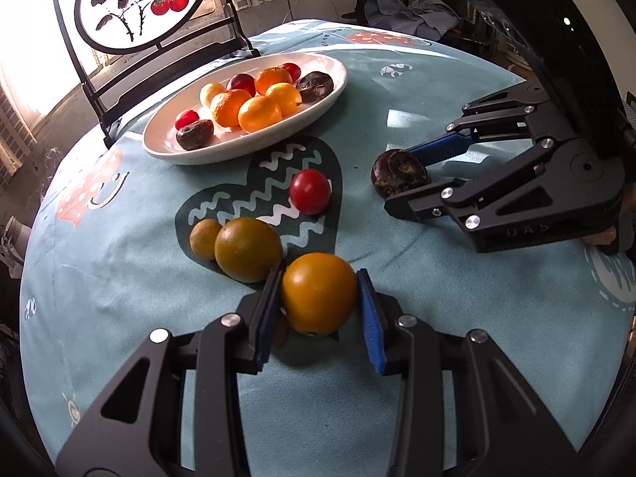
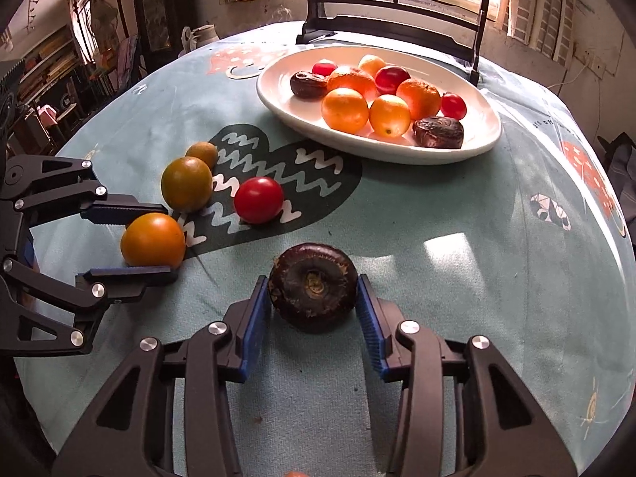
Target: Organize fruits
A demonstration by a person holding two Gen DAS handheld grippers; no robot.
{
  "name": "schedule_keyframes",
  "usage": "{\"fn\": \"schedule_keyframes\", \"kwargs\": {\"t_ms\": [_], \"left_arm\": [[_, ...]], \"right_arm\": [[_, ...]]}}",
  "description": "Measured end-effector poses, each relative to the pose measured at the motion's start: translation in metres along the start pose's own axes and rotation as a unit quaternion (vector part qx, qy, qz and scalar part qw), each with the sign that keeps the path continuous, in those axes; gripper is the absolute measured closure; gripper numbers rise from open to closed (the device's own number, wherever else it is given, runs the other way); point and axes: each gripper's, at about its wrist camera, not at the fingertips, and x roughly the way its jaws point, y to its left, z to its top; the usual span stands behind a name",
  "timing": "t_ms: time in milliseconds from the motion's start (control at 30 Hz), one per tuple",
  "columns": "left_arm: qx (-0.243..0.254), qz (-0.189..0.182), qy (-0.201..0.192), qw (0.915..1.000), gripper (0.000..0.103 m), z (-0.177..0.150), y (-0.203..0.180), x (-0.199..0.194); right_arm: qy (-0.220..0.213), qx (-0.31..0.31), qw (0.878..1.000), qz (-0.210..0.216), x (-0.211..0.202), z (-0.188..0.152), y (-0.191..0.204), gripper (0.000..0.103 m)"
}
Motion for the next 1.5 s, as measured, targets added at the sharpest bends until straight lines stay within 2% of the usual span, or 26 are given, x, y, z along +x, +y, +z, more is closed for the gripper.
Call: {"fn": "schedule_keyframes", "kwargs": {"t_ms": [100, 167, 233, 333, 400, 500, 567, 633, 733, 900, 1000, 1033, 1067, 1100, 1167, 1333, 1500], "left_arm": [[-0.021, -0.004, -0.009, 0.9997, 0.065, 0.001, 0.007, -0.003], [-0.046, -0.018, -0.029, 0.9984, 0.065, 0.005, 0.016, -0.011], [-0.074, -0.04, -0.054, 0.995, 0.065, 0.01, 0.028, -0.021], [-0.116, -0.061, -0.076, 0.9885, 0.065, 0.021, 0.048, -0.031], [-0.127, -0.044, -0.089, 0.9869, 0.065, 0.032, 0.058, -0.033], [-0.148, -0.026, -0.097, 0.9839, 0.065, 0.056, 0.075, -0.028], [-0.164, -0.018, -0.103, 0.9809, 0.065, 0.076, 0.087, -0.02], [-0.17, 0.006, -0.112, 0.9791, 0.065, 0.096, 0.097, -0.008], [-0.181, 0.025, -0.102, 0.9778, 0.065, 0.119, 0.11, 0.02], [-0.187, 0.045, -0.085, 0.9776, 0.065, 0.137, 0.123, 0.051], [-0.2, 0.036, -0.071, 0.9765, 0.064, 0.138, 0.13, 0.058], [-0.205, 0.031, -0.069, 0.9758, 0.049, 0.137, 0.132, 0.059], [-0.207, 0.036, -0.073, 0.9749, 0.023, 0.136, 0.132, 0.057], [-0.207, 0.053, -0.084, 0.9734, 0.018, 0.135, 0.131, 0.051], [-0.192, 0.074, -0.098, 0.9737, 0.017, 0.133, 0.126, 0.039], [-0.182, 0.071, -0.114, 0.974, 0.005, 0.123, 0.112, 0.01], [-0.167, 0.088, -0.112, 0.9757, 0.005, 0.095, 0.101, -0.005]], "right_arm": [[-0.018, 0.023, 1.0, -0.001, -0.009, 0.002, -0.009, 0.059], [-0.045, 0.046, 0.998, 0.018, -0.019, 0.006, -0.017, 0.059], [-0.076, 0.07, 0.994, 0.042, -0.029, 0.009, -0.025, 0.059], [-0.112, 0.091, 0.988, 0.05, -0.04, 0.017, -0.032, 0.059], [-0.137, 0.102, 0.984, 0.047, -0.044, 0.028, -0.036, 0.059], [-0.161, 0.118, 0.98, 0.019, -0.041, 0.051, -0.04, 0.059], [-0.165, 0.128, 0.978, -0.004, -0.031, 0.07, -0.045, 0.059], [-0.17, 0.134, 0.976, -0.021, -0.018, 0.086, -0.051, 0.059], [-0.158, 0.137, 0.977, -0.035, 0.003, 0.103, -0.062, 0.059], [-0.146, 0.146, 0.978, -0.038, 0.021, 0.113, -0.078, 0.059], [-0.144, 0.142, 0.979, -0.034, 0.024, 0.114, -0.079, 0.059], [-0.143, 0.14, 0.979, -0.033, 0.024, 0.115, -0.078, 0.055], [-0.141, 0.139, 0.98, -0.035, 0.023, 0.115, -0.077, 0.054], [-0.138, 0.138, 0.98, -0.04, 0.022, 0.114, -0.075, 0.054], [-0.14, 0.133, 0.98, -0.043, 0.016, 0.112, -0.071, 0.054], [-0.151, 0.114, 0.981, -0.049, -0.001, 0.104, -0.055, 0.053], [-0.163, 0.099, 0.981, -0.041, -0.018, 0.087, -0.037, 0.053]]}}
